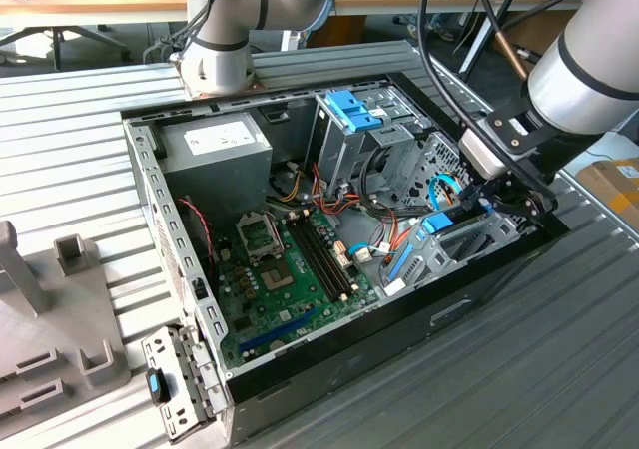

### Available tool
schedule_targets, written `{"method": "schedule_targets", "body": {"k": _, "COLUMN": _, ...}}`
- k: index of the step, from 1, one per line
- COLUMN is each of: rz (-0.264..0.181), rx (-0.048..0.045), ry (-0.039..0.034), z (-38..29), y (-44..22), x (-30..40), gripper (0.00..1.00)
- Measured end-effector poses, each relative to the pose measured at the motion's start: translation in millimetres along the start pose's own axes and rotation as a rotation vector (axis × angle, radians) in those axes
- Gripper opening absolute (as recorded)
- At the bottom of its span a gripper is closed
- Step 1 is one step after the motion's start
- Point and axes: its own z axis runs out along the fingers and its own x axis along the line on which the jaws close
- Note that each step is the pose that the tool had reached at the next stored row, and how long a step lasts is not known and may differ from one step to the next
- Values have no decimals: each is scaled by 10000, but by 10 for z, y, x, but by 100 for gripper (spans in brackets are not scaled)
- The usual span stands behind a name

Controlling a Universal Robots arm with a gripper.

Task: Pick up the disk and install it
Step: 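Insert the first disk wire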

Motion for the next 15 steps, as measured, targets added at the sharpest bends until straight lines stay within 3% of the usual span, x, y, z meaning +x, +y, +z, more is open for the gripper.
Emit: {"method": "schedule_targets", "body": {"k": 15, "rz": 2, "rx": 14, "ry": -17, "z": -2, "y": 19, "x": 14, "gripper": 16}}
